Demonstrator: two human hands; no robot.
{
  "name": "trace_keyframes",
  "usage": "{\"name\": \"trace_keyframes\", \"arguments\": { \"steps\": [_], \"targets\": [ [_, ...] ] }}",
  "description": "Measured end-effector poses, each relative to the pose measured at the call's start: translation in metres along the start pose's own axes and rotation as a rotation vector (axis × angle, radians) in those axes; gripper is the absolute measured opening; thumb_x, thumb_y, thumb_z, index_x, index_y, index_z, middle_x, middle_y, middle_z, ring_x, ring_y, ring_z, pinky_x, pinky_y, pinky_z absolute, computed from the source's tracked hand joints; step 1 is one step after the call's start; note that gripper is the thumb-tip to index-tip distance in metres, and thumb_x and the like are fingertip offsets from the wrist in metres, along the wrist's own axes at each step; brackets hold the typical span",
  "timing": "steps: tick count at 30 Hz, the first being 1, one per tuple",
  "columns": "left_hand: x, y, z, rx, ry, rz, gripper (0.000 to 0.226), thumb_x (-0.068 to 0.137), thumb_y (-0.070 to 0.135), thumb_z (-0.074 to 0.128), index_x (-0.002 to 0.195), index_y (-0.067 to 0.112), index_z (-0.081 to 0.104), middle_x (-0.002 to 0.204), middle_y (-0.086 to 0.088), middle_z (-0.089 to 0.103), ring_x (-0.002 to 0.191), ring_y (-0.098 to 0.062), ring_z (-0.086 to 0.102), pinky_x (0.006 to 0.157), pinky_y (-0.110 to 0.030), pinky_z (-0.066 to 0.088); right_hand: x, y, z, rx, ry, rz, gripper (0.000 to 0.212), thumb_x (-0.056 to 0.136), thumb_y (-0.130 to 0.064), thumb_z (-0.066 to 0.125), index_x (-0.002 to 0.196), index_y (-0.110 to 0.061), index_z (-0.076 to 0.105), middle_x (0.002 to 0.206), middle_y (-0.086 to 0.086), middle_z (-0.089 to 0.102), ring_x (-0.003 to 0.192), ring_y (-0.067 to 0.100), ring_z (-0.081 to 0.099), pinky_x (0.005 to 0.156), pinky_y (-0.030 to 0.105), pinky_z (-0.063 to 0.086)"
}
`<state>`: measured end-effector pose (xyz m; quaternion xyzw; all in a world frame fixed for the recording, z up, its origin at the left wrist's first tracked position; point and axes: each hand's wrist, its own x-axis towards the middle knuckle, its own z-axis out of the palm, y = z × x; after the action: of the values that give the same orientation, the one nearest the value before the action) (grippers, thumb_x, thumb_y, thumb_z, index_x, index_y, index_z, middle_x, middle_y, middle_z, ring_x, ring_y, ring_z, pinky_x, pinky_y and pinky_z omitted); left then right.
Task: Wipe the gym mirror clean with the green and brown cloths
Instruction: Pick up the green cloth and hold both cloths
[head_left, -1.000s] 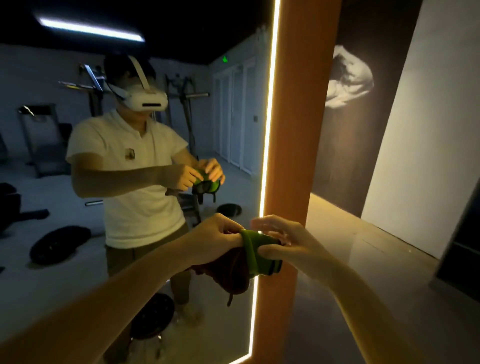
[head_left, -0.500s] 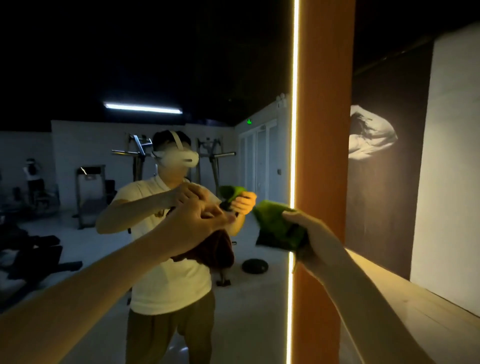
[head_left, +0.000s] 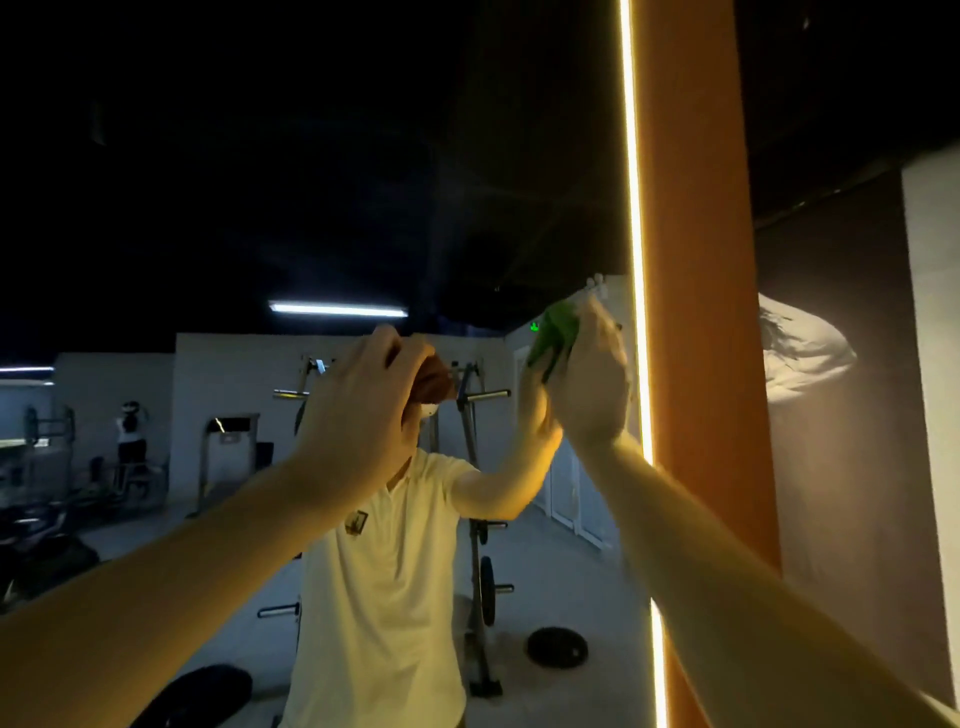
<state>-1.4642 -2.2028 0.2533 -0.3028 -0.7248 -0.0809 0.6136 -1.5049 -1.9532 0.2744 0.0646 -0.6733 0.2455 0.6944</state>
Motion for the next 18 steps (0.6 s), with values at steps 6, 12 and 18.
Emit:
{"name": "trace_keyframes", "arguments": {
  "steps": [6,12,18],
  "targets": [
    [-0.04,-0.012,0.041,0.035,-0.056,-0.044,0.079,0.071,0.015,0.089,0.139,0.013,0.049,0.123,-0.02,0.056,0.107,-0.041,0.062,0.088,-0.052,0.055,-0.136,0.025,0.02,-0.052,-0.223,-0.238,0.086,0.104,-0.048,0.051,0.165,-0.013,0.002,0.172,0.016,0.003,0.159,0.036,0.004,0.125,0.057,0.019],
    [-0.059,-0.021,0.064,0.102,-0.128,0.062,0.062,0.091,0.054,0.052,0.141,0.018,0.052,0.124,-0.018,0.05,0.109,-0.037,0.052,0.089,-0.053,0.05,-0.076,0.05,0.014,-0.349,-0.242,-0.3,0.06,0.112,-0.038,0.013,0.161,-0.006,0.029,0.17,0.022,0.011,0.158,0.039,0.007,0.128,0.05,0.014],
    [-0.062,-0.027,0.076,0.142,-0.026,0.129,0.052,0.097,0.047,0.044,0.142,0.021,0.048,0.127,-0.018,0.047,0.112,-0.039,0.048,0.086,-0.057,0.05,0.053,0.01,0.054,-0.17,0.068,-0.04,0.064,0.099,-0.033,0.032,0.161,-0.018,0.031,0.171,0.014,0.016,0.159,0.033,0.009,0.128,0.055,0.015]
  ]
}}
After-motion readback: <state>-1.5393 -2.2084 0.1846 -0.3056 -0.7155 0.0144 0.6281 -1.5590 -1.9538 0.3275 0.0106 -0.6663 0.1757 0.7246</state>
